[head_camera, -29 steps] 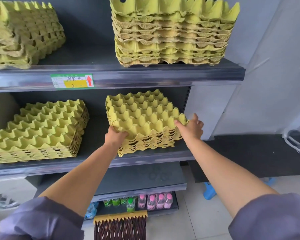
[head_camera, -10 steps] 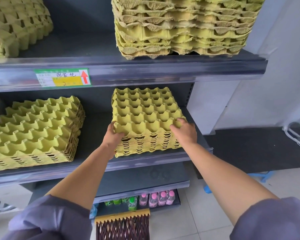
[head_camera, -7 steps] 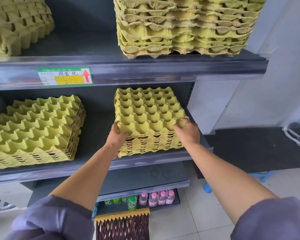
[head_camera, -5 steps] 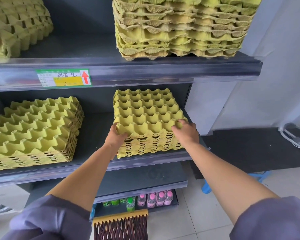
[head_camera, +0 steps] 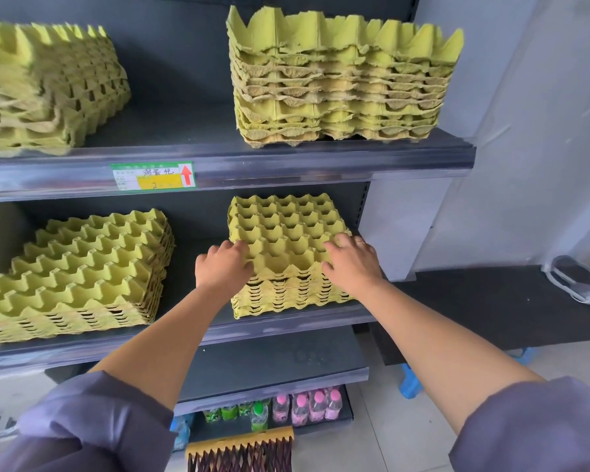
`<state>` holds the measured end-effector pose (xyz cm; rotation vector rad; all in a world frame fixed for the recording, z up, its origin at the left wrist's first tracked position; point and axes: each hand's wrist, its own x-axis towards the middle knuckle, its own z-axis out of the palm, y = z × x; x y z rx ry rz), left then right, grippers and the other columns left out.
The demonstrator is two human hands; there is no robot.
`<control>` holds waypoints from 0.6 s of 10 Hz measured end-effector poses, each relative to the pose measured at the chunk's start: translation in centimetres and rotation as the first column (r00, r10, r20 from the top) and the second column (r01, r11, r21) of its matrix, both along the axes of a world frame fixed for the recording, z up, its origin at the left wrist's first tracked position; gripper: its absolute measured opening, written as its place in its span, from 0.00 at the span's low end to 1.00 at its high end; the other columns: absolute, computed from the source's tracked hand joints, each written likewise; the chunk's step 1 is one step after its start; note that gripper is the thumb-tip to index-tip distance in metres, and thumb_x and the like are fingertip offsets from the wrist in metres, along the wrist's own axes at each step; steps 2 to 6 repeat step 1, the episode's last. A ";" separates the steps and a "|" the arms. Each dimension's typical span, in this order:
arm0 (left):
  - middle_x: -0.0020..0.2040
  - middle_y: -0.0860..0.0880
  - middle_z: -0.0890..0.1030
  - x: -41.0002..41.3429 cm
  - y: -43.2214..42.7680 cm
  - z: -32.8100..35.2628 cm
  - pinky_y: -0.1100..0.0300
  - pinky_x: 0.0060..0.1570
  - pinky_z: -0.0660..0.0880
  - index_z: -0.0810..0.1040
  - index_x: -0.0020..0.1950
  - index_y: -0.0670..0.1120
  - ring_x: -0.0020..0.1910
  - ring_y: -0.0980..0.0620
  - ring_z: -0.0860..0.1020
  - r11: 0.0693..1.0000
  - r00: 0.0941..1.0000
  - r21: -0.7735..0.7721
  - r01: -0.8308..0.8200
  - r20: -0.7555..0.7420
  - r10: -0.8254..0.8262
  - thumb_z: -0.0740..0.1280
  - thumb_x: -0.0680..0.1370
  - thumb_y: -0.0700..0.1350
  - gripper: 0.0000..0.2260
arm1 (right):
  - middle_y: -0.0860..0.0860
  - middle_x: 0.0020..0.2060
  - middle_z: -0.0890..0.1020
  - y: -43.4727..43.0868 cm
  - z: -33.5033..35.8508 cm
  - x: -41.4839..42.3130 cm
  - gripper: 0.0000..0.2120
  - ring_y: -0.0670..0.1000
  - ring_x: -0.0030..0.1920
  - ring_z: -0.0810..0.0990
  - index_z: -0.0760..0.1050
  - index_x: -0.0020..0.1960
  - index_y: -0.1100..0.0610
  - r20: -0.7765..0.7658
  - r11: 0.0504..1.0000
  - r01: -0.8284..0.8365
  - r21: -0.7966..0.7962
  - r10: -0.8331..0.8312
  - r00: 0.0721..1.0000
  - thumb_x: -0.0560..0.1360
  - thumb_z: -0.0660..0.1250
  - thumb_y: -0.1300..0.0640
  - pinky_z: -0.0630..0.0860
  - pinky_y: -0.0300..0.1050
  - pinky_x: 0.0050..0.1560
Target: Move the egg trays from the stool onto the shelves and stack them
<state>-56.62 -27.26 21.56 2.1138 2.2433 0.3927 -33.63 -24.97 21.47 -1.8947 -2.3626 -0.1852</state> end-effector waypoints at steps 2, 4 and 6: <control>0.62 0.49 0.76 -0.3 -1.2 0.9 0.50 0.61 0.66 0.70 0.66 0.51 0.62 0.46 0.72 0.998 0.995 0.023 0.053 -0.088 -0.051 0.59 0.79 0.52 0.16 | 0.54 0.68 0.71 -0.9 0.9 -0.2 0.20 0.58 0.66 0.69 0.67 0.70 0.51 0.031 0.999 -0.049 0.003 0.049 0.998 0.79 0.56 0.47 0.70 0.54 0.63; 0.62 0.49 0.76 -0.3 -1.2 0.9 0.50 0.61 0.66 0.70 0.66 0.51 0.62 0.46 0.72 0.998 0.995 0.023 0.053 -0.088 -0.051 0.59 0.79 0.52 0.16 | 0.54 0.68 0.71 -0.9 0.9 -0.2 0.20 0.58 0.66 0.69 0.67 0.70 0.51 0.031 0.999 -0.049 0.003 0.049 0.998 0.79 0.56 0.47 0.70 0.54 0.63; 0.62 0.49 0.76 -0.3 -1.2 0.9 0.50 0.61 0.66 0.70 0.66 0.51 0.62 0.46 0.72 0.998 0.995 0.023 0.053 -0.088 -0.051 0.59 0.79 0.52 0.16 | 0.54 0.68 0.71 -0.9 0.9 -0.2 0.20 0.58 0.66 0.69 0.67 0.70 0.51 0.031 0.999 -0.049 0.003 0.049 0.998 0.79 0.56 0.47 0.70 0.54 0.63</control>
